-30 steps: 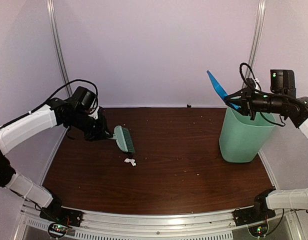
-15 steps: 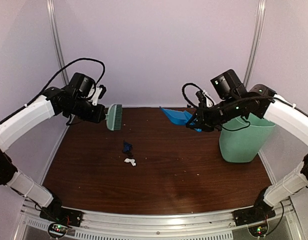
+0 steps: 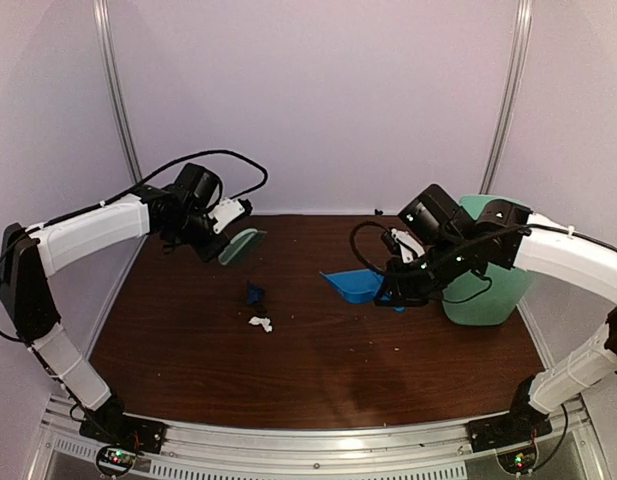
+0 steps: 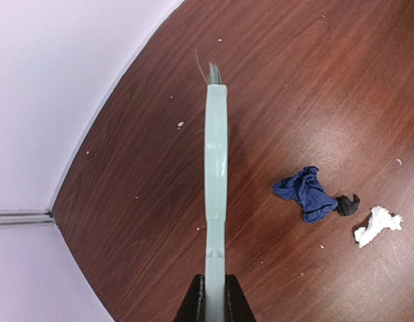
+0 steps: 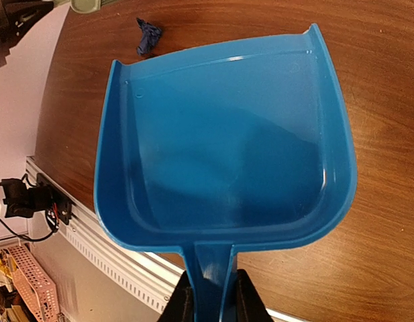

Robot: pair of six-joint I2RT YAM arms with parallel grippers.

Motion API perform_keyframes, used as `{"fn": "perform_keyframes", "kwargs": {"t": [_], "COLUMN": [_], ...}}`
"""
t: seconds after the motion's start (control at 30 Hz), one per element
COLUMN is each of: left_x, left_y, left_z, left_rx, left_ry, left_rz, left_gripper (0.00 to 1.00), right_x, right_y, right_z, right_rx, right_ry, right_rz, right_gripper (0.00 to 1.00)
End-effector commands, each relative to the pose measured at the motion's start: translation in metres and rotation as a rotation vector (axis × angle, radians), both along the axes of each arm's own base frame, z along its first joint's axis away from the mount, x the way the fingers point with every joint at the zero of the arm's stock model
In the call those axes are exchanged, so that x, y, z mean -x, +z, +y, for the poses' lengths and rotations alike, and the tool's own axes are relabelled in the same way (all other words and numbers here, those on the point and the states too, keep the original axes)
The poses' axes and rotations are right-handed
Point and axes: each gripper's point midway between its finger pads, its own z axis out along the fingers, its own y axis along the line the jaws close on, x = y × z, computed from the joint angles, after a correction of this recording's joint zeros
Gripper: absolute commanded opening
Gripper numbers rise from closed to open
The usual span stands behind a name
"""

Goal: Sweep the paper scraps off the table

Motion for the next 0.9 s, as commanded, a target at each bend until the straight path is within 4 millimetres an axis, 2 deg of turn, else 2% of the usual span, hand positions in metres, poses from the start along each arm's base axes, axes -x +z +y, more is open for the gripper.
{"fn": "perform_keyframes", "kwargs": {"t": [0.0, 0.1, 0.2, 0.63, 0.87], "left_x": [0.012, 0.028, 0.039, 0.114, 0.139], "left_y": [-0.025, -0.053, -0.063, -0.06, -0.056], "left_z": [-0.03, -0.027, -0.023, -0.025, -0.026], "left_rx": [-0.076, -0.155, -0.177, -0.131, -0.061], "left_ry": [-0.236, -0.255, -0.251, -0.263, -0.175], "left_rz": [0.028, 0.098, 0.128, 0.257, 0.348], "left_gripper": [0.0, 0.0, 0.0, 0.0, 0.0], "right_x": [0.008, 0.011, 0.011, 0.021, 0.045], "right_y": [-0.002, -0.005, -0.006, -0.018, -0.035], "right_z": [-0.013, -0.012, -0.011, -0.008, 0.023], "right_rx": [0.02, 0.016, 0.015, 0.056, 0.099], "right_ry": [-0.017, -0.017, -0.015, 0.068, 0.275], "right_rz": [-0.025, -0.021, -0.021, -0.064, -0.134], "right_gripper": [0.0, 0.0, 0.0, 0.0, 0.0]}}
